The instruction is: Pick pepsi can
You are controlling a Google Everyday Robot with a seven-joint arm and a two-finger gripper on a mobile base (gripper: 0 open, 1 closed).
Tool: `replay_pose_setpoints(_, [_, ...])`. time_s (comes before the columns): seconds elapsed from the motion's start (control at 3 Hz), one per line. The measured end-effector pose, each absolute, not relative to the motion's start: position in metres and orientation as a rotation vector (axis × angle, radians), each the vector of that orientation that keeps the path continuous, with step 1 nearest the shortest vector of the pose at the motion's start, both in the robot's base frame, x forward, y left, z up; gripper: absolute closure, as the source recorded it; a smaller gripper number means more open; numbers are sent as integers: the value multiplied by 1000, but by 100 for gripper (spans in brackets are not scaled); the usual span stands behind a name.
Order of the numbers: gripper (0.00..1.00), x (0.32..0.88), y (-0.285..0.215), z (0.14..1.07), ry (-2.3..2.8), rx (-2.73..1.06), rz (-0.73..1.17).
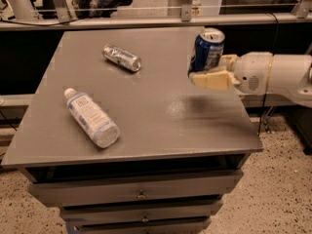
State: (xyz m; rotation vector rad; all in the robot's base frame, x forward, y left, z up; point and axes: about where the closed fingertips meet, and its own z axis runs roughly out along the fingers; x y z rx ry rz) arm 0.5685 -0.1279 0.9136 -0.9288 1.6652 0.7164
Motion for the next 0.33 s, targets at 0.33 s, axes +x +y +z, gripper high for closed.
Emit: replay_pose_setpoints(0.33, [100, 570, -123, 920, 1654, -939, 717])
